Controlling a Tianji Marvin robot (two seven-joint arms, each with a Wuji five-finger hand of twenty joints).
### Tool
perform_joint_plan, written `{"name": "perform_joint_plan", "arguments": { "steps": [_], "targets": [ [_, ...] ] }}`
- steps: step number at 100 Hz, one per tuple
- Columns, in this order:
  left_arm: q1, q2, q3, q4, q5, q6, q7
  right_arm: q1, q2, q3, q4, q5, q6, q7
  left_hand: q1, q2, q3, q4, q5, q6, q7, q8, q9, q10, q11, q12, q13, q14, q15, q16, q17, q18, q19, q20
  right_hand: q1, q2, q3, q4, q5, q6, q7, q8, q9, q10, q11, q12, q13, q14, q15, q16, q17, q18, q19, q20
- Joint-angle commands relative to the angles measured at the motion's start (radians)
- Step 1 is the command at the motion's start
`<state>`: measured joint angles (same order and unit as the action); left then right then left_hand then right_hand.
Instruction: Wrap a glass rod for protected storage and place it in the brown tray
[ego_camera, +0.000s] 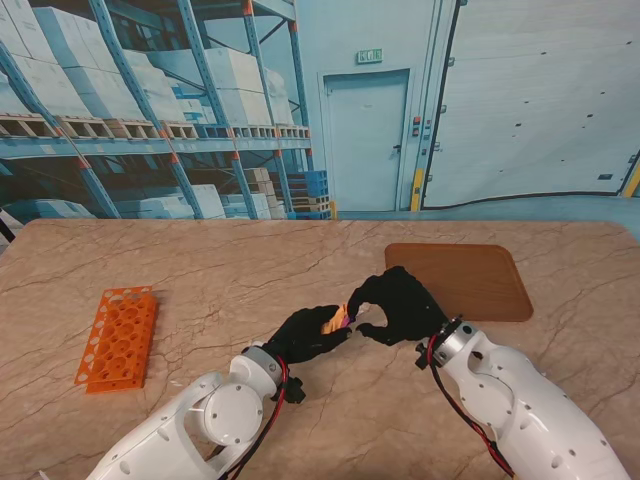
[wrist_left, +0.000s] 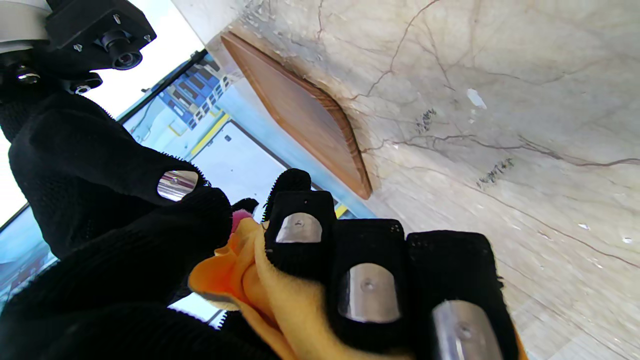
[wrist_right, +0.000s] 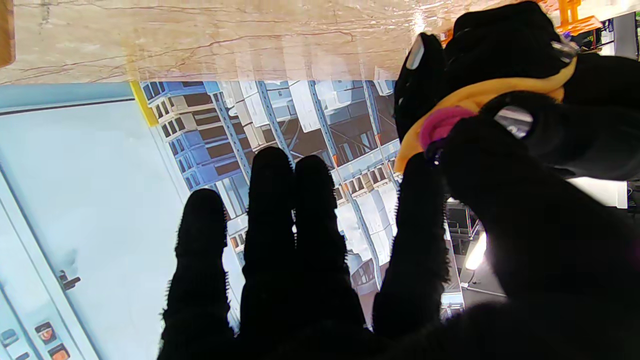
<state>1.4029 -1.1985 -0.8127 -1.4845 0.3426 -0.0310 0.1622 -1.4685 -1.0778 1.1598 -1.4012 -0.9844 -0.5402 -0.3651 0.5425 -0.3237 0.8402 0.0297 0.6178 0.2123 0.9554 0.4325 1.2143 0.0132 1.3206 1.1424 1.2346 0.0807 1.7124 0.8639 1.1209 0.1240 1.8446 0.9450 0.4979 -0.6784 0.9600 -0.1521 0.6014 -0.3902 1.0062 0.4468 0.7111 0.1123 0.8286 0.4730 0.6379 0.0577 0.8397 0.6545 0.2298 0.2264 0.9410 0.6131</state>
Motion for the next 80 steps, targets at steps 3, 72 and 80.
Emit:
{"name": "perform_joint_plan", "arguments": {
  "steps": [3, 72, 80],
  "targets": [
    [0.005, -0.005, -0.001, -0.005, -0.001, -0.005, -0.001, 0.011, -0.004, -0.016, 0.008, -0.002, -0.005, 0.002, 0.007, -0.051, 0.081, 0.029, -0.009, -0.03, 0.031, -0.016, 0.0, 0.015, 0.044, 0.019, 0.035, 0.033, 0.086, 0.02, 0.001, -0.102, 0.249, 0.023, 0.025, -0.027, 0.027, -0.047, 0.008, -0.037, 0.004, -0.01, -0.028, -0.012, -0.004, -0.002, -0.006, -0.024, -0.014, 0.002, -0.001, -0.015, -0.025, 0.019],
    [0.004, -0.005, -0.004, -0.002, -0.034, -0.017, -0.018, 0.098, -0.009, -0.115, 0.07, -0.012, -0.017, -0.047, -0.017, 0.043, 0.197, 0.318, -0.15, 0.008, -0.072, 0.04, -0.016, -0.003, 0.037, 0.025, 0.035, 0.015, 0.078, 0.024, 0.002, -0.122, 0.249, 0.018, 0.099, 0.053, 0.02, -0.053, 0.126, -0.033, 0.065, -0.035, 0.057, -0.023, 0.056, 0.005, 0.04, -0.017, 0.043, 0.01, 0.008, -0.004, 0.001, 0.015],
    [0.003, -0.004, -0.003, -0.003, -0.038, -0.012, -0.023, 0.102, -0.012, -0.121, 0.071, -0.002, -0.02, -0.044, -0.008, 0.057, 0.184, 0.31, -0.167, 0.01, -0.072, 0.039, -0.019, -0.006, 0.038, 0.027, 0.035, 0.015, 0.078, 0.025, 0.002, -0.119, 0.249, 0.019, 0.102, 0.055, 0.016, -0.052, 0.143, -0.026, 0.067, -0.044, 0.081, -0.028, 0.062, 0.005, 0.049, -0.017, 0.051, 0.012, 0.01, -0.003, 0.005, 0.013]
  ]
}}
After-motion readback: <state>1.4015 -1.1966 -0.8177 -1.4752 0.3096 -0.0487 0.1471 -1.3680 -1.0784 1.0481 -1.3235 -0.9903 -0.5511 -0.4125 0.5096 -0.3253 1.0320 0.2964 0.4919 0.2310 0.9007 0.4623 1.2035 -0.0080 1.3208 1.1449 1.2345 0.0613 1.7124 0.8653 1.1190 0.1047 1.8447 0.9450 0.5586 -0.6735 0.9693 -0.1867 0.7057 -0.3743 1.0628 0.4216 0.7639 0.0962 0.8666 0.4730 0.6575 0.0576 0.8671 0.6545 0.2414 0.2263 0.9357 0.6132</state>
